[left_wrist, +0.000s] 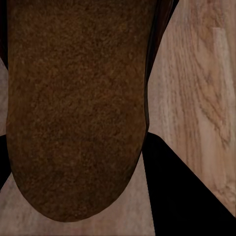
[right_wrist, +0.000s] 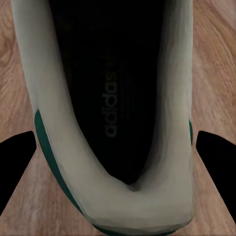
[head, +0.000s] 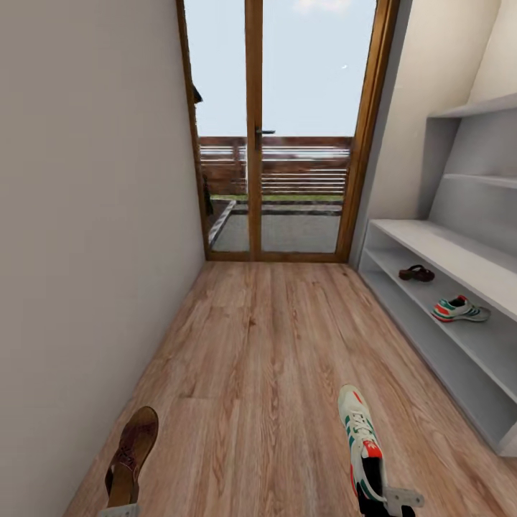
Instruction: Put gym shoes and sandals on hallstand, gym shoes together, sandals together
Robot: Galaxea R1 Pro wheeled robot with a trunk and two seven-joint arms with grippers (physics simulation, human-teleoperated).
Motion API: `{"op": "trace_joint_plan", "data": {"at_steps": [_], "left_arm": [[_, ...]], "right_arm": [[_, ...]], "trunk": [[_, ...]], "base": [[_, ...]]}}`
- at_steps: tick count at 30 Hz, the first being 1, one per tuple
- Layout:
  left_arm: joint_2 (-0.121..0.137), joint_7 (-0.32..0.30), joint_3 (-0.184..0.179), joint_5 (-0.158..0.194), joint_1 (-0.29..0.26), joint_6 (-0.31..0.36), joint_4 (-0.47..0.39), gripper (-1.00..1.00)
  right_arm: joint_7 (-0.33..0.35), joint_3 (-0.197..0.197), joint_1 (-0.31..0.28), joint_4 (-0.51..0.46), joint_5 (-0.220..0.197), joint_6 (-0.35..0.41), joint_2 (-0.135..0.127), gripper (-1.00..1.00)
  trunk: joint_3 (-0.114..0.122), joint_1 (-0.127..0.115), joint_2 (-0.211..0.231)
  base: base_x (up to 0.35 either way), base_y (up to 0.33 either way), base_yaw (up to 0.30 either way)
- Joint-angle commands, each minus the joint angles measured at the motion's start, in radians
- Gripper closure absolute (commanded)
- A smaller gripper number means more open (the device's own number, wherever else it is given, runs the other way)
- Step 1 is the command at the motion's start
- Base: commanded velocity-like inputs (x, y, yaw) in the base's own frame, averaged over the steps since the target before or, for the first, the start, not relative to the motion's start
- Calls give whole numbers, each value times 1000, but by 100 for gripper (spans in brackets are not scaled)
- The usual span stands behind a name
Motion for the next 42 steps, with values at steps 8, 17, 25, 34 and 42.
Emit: {"op": "trace_joint_plan", "data": {"at_steps": [8,17,25,34,42], "left_arm": [[0,-7,9,-7,-1,-3,0,100],[0,-7,9,-7,-1,-3,0,100],[0,-7,9,-7,-1,-3,0,100],[-1,-7,9,-7,-1,-3,0,100],[-1,-7,9,-7,-1,-3,0,100]], "right_arm": [[2,-6,-1,1,4,-3,0,100],[2,-6,-1,1,4,-3,0,100],[2,-6,-1,1,4,-3,0,100],[2,-6,-1,1,4,-3,0,100],[2,-6,-1,1,4,-3,0,100]], "trunk": [[-1,0,0],[-1,0,0],[-1,0,0],[-1,0,0],[-1,0,0]], "base": [[338,0,0],[338,0,0],[338,0,0],[338,0,0],[338,0,0]]}}
